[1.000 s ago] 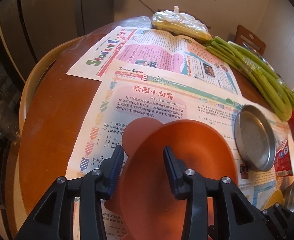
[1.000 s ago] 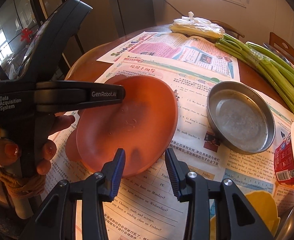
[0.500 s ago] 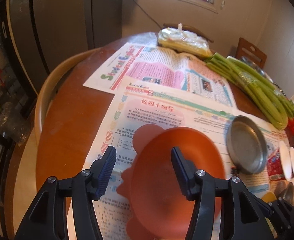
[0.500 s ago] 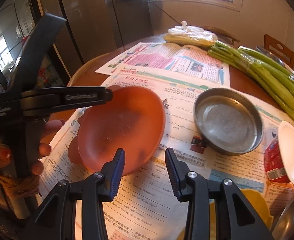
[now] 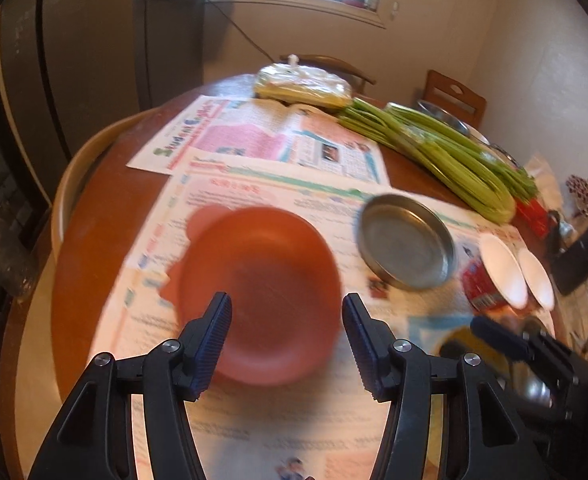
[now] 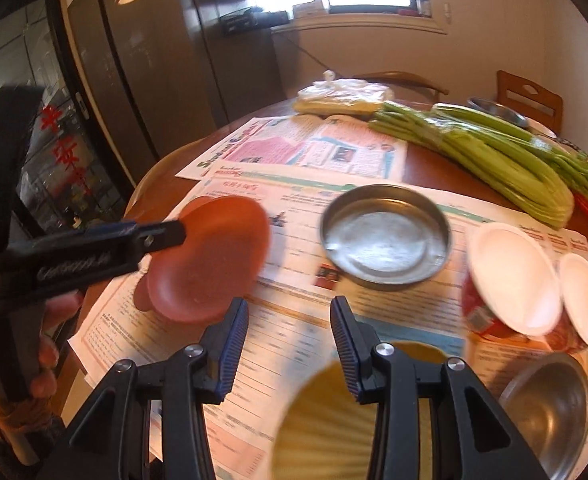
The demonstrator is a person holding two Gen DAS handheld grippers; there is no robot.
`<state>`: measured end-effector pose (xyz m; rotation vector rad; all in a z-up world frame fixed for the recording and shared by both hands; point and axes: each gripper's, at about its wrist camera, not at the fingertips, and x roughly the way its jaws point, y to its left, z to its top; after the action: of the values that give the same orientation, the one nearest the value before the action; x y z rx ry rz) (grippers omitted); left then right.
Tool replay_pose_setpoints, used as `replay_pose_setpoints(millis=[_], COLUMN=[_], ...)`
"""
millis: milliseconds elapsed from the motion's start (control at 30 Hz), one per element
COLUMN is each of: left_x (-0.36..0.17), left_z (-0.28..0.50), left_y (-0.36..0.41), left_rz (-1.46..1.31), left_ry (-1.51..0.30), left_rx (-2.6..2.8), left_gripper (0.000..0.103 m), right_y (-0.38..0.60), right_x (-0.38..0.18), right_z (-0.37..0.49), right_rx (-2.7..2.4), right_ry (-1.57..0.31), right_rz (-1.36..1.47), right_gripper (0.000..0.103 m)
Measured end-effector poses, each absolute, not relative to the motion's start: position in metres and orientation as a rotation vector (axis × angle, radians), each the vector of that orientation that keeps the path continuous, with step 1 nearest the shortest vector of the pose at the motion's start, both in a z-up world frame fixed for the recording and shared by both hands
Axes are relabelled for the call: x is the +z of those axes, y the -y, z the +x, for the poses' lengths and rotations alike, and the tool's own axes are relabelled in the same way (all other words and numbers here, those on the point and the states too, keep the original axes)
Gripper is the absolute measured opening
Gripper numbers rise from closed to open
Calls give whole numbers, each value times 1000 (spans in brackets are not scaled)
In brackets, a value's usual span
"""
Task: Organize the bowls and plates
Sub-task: 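Lower the orange plate onto the newspaper and open the left tool, then grasp the yellow shell plate rim with the left tool and lift it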
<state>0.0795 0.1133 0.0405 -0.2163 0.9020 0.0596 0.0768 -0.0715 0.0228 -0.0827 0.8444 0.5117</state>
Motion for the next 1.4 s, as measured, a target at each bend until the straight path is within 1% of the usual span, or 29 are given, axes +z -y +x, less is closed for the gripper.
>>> replay_pose_setpoints(millis=[167, 500, 700, 833, 1133, 1400], left_x=[34, 1, -15, -24, -29, -31], left_z=[64, 47, 36, 33, 31, 33], left_y=[-83, -40, -24, -7, 19, 36], left_rz=[-202, -236, -279, -258, -238, -160], left_ry=[-923, -1011, -1051, -1078, -1106, -1105], left_rx=[23, 12, 10, 0, -21, 18], left_gripper=[59, 59, 59, 59, 59, 59], right_y=[105, 148, 149, 144, 138, 135], right_x=[24, 16, 5, -3, -11, -18], right_z=[74, 73, 80, 86, 93, 96], right_rx=[478, 467, 529, 560, 540, 539], right_ry=[-839, -853, -895, -919, -912, -919], right_rz=[-89, -160, -228, -274, -377, -435], right_gripper=[43, 43, 43, 43, 43, 43])
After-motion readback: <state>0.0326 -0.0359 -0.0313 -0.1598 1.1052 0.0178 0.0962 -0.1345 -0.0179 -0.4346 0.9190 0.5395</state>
